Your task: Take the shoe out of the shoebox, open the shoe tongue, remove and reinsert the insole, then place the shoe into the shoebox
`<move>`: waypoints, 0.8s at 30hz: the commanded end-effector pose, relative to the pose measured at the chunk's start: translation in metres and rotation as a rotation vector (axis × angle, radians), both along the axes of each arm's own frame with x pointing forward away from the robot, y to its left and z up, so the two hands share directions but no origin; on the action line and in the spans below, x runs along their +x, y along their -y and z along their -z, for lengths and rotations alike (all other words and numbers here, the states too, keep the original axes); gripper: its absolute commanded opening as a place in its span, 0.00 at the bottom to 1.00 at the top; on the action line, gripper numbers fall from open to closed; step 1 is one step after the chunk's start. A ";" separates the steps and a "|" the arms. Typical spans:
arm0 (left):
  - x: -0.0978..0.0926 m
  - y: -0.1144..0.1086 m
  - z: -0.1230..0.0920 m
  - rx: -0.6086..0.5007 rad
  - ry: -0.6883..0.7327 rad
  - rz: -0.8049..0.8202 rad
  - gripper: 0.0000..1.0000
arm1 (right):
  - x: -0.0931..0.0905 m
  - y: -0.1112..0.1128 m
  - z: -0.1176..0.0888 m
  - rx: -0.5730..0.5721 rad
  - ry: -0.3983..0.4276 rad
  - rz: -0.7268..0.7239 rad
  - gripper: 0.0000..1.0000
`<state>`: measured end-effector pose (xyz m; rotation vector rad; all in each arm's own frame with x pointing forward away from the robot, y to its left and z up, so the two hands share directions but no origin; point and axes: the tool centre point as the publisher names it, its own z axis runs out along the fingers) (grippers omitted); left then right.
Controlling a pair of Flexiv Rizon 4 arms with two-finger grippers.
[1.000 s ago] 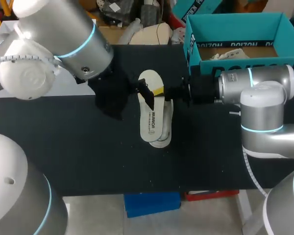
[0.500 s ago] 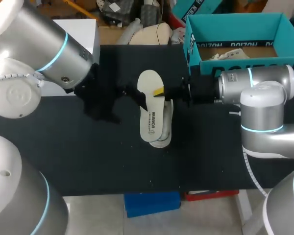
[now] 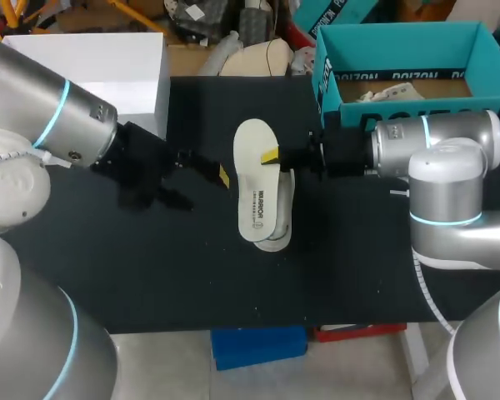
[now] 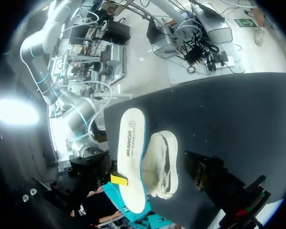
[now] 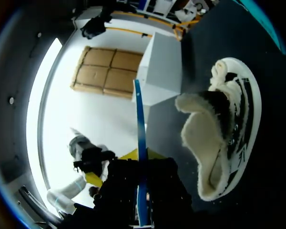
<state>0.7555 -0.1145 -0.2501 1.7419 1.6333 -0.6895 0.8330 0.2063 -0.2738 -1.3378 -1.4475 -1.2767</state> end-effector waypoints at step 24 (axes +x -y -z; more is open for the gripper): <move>-0.004 -0.003 0.029 -0.577 -0.014 -0.005 1.00 | 0.000 -0.001 0.001 0.000 0.000 0.002 0.00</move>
